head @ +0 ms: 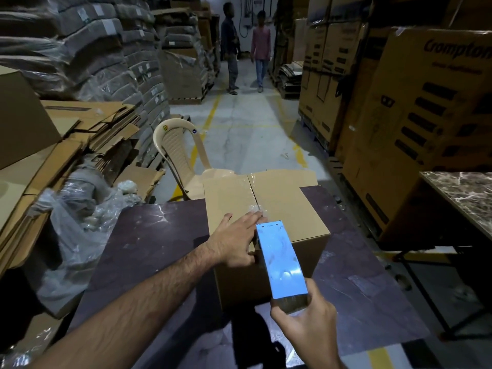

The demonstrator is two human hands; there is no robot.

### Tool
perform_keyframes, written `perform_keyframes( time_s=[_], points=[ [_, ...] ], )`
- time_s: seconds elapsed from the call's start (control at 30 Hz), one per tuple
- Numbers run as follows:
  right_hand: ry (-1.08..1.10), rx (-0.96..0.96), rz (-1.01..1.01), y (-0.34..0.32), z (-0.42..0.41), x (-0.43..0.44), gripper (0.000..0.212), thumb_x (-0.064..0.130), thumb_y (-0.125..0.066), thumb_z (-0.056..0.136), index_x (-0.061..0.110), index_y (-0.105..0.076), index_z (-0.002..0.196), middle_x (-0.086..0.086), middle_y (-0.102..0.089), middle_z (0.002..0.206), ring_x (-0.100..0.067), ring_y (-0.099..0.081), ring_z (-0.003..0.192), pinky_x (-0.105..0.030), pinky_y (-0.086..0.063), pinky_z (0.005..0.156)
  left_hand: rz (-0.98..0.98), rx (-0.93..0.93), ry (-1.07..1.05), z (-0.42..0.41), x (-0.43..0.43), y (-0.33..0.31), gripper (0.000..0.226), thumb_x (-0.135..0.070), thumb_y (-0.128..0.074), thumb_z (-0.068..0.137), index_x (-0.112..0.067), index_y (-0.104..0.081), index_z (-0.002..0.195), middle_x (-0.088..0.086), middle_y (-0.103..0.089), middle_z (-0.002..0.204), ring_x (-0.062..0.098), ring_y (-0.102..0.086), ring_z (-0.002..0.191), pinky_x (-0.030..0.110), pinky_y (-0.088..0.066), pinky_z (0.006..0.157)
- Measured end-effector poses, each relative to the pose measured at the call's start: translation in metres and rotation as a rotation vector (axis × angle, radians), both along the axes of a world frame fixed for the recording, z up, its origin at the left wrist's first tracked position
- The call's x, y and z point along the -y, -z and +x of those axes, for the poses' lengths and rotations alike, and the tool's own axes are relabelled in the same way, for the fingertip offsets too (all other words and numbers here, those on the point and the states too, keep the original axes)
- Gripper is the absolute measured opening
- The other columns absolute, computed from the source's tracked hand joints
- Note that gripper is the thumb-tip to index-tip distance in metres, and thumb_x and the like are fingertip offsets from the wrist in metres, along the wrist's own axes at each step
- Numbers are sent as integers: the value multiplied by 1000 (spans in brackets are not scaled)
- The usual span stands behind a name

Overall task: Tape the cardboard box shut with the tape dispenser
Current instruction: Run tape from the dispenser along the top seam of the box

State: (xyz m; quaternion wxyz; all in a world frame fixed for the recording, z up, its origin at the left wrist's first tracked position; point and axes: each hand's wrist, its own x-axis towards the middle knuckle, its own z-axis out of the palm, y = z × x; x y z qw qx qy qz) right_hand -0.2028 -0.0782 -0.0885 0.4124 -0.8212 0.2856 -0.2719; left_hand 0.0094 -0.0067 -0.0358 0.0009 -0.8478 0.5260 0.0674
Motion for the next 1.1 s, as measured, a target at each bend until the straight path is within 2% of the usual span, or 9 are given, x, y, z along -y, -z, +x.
perform_keyframes(
  time_s=[0.13, 0.27, 0.43, 0.53, 0.67, 0.77, 0.83, 1.0, 1.1],
  points=[
    [-10, -4, -5, -9, -3, -3, 39, 48, -69, 49, 41, -47, 79, 8, -62, 70, -19, -60, 75, -26, -46, 60, 0, 7, -2, 2, 0, 2, 96, -46, -56, 82, -21, 3, 154, -2, 4, 163, 13, 3, 149, 60, 0, 115],
    [-28, -58, -65, -31, 3, -1, 61, 66, -73, 53, 32, -48, 97, 9, -64, 79, -17, -60, 79, -28, -46, 62, -16, 13, -12, 1, -1, 2, 98, -42, -59, 79, -21, -1, 154, -3, 2, 163, 12, 1, 149, 61, 0, 115],
    [82, -62, -110, -26, 12, -11, 62, 40, -84, 60, 22, -52, 110, 3, -63, 91, -21, -61, 88, -24, -41, 65, -68, 7, -32, 4, -1, 6, 98, -47, -60, 78, -24, -4, 154, -4, -1, 163, 12, 0, 149, 61, -1, 115],
    [73, -107, -187, -24, 14, -13, 74, 38, -82, 63, 20, -47, 125, 0, -63, 97, -23, -62, 92, -25, -40, 67, -69, 26, -32, 2, -1, 7, 98, -51, -60, 78, -26, -4, 154, -4, -1, 163, 12, 1, 149, 61, -2, 115],
    [67, -129, -270, -30, 11, -14, 74, 38, -82, 63, 19, -47, 125, 2, -63, 95, -22, -63, 87, -28, -48, 65, -65, 27, -49, -1, 0, 4, 97, -45, -62, 78, -25, -4, 154, -4, -1, 163, 13, 0, 149, 60, -2, 115],
    [76, -130, -289, -25, 9, -14, 72, 35, -85, 56, 17, -53, 118, 1, -65, 85, -24, -66, 78, -24, -42, 58, -65, 13, -54, -1, 1, 4, 96, -43, -62, 78, -26, -4, 154, -5, 0, 163, 13, 1, 149, 59, 0, 115],
    [71, -146, -321, -23, 8, -14, 75, 34, -86, 53, 16, -53, 118, 1, -66, 83, -23, -66, 74, -25, -44, 56, -54, 7, -57, 0, 1, 4, 97, -42, -61, 79, -26, -3, 154, -5, 1, 163, 13, 1, 149, 59, 0, 115],
    [147, -212, -314, -18, -13, -28, 85, 31, -90, 37, 16, -59, 116, -1, -68, 68, -28, -66, 57, -31, -53, 50, 26, 33, -68, 6, 3, 2, 96, -55, -56, 83, -23, 0, 154, -5, 6, 163, 13, 3, 149, 61, 0, 114],
    [141, -222, -293, -8, -27, -36, 87, 29, -87, 40, 21, -52, 119, -2, -67, 67, -28, -65, 56, -34, -55, 50, 33, 51, -54, 3, 5, 3, 99, -62, -55, 83, -22, 1, 154, -4, 6, 163, 14, 4, 149, 62, 0, 113]
  ],
)
